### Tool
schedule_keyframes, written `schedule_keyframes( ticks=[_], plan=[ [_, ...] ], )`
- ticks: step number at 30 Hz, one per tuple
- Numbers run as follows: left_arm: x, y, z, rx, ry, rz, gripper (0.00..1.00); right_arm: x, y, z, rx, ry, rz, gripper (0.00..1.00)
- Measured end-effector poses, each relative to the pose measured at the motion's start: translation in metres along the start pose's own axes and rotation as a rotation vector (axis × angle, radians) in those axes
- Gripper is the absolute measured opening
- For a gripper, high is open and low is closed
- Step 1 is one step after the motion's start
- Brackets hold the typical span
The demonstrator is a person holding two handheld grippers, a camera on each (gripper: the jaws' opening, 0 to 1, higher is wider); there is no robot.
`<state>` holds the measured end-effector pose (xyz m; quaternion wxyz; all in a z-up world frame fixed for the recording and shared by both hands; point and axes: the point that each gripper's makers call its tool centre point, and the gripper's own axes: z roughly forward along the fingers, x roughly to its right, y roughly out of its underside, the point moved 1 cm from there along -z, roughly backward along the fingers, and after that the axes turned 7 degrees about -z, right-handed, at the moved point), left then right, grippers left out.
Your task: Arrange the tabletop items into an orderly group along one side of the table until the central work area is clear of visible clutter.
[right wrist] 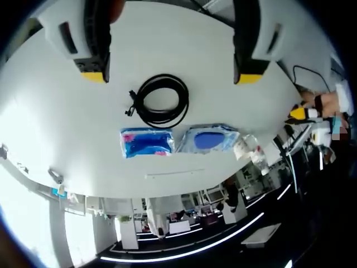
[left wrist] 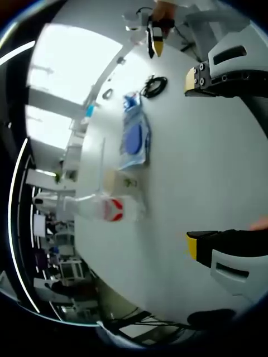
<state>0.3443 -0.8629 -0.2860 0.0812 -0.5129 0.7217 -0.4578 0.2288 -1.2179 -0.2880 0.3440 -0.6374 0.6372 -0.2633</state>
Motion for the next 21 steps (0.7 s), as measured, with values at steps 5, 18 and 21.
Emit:
schedule_keyframes(
  ticks=[5,18,21],
  plan=[
    [-0.001,0.001,0.000,-0.005,0.009,0.005,0.96,-0.003,-0.001,0.000,0.004,0.003,0.010,0.91],
    [0.001,0.007,0.002,-0.029,0.037,0.005,0.96,-0.008,0.010,0.001,0.007,0.011,0.098,0.88],
    [0.000,0.007,0.001,-0.027,0.038,0.004,0.96,-0.008,0.011,0.004,0.015,0.014,0.125,0.87]
  ],
)
